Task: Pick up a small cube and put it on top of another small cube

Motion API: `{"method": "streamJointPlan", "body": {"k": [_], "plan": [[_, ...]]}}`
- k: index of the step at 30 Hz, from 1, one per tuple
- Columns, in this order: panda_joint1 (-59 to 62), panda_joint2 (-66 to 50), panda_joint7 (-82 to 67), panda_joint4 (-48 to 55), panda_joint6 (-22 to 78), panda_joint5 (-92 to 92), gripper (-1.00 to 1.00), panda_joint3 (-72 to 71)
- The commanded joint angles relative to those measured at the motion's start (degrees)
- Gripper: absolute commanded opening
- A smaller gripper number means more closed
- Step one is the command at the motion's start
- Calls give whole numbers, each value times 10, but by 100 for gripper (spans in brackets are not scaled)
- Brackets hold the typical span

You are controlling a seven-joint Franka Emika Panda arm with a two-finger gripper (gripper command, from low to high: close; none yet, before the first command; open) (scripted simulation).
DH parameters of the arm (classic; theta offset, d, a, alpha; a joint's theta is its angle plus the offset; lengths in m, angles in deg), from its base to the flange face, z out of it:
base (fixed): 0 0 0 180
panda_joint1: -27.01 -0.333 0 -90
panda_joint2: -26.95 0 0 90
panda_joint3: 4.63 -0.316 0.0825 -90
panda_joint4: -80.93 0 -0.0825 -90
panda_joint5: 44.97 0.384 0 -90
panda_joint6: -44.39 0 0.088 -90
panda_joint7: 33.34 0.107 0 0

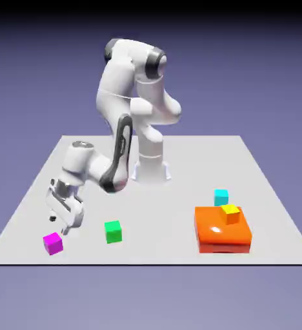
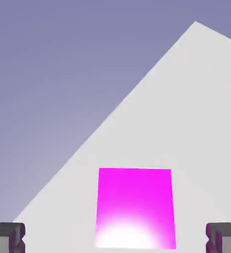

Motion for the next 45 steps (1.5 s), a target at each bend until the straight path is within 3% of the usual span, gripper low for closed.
{"method": "streamJointPlan", "body": {"k": [1,5,6,13,45], "plan": [[18,-21,1,14,-9,-3,0,-16],[81,-92,6,62,-41,-14,0,-72],[81,-92,6,62,-42,-14,-100,-72],[-20,27,2,-19,10,5,-100,4],[-130,390,165,-289,55,103,-100,-660]]}}
